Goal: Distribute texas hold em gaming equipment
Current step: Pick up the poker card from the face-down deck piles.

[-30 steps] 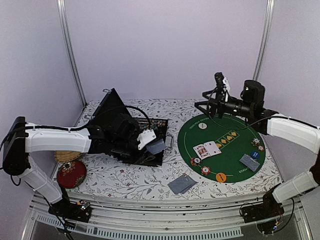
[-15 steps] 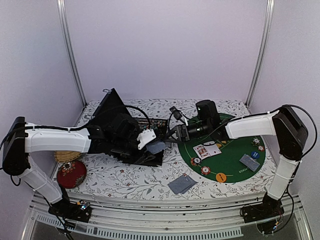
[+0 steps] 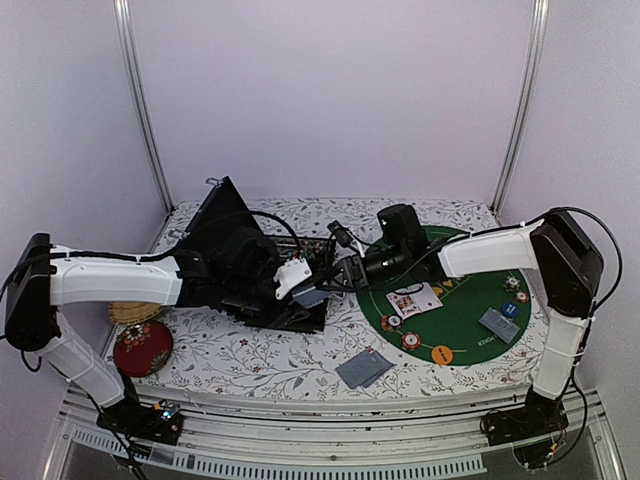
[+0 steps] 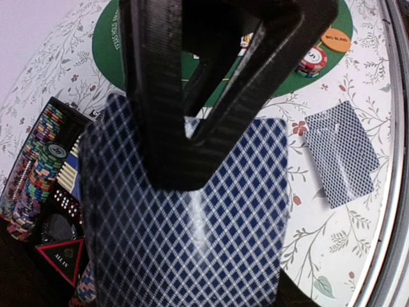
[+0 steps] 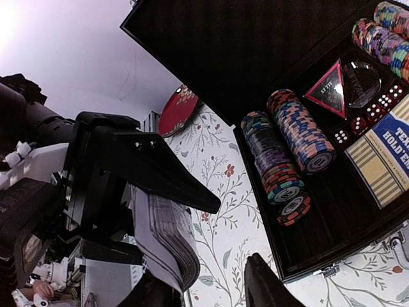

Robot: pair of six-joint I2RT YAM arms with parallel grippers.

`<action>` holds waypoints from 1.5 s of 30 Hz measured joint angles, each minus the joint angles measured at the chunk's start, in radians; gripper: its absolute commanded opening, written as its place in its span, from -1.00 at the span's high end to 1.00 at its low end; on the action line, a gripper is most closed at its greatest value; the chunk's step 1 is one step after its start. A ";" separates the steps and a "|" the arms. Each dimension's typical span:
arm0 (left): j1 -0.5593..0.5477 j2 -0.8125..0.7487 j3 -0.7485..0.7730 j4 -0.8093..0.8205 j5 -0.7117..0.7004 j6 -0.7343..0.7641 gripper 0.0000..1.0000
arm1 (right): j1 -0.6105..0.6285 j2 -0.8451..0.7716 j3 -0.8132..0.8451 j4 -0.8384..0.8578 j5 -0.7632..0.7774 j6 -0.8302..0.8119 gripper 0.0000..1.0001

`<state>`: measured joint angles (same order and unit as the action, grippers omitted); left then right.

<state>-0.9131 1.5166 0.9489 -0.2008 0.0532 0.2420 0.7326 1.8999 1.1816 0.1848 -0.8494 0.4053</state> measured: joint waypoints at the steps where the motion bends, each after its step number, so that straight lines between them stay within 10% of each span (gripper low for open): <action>1: 0.000 0.000 0.000 -0.001 -0.001 0.000 -0.02 | 0.001 -0.005 0.002 -0.015 0.006 -0.011 0.34; 19: 0.004 0.000 0.000 0.002 -0.010 0.000 -0.03 | 0.001 -0.083 0.098 -0.318 0.110 -0.186 0.94; 36: 0.005 0.000 0.000 0.007 -0.004 0.016 -0.02 | -0.104 -0.277 0.176 -0.561 0.153 -0.349 0.96; 45: 0.005 0.000 0.000 0.012 -0.002 0.016 -0.03 | -0.275 -0.467 0.003 -0.505 0.614 -0.705 0.96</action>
<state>-0.9085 1.5169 0.9489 -0.1890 0.0517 0.2581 0.4576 1.4326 1.1847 -0.3202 -0.2356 -0.2993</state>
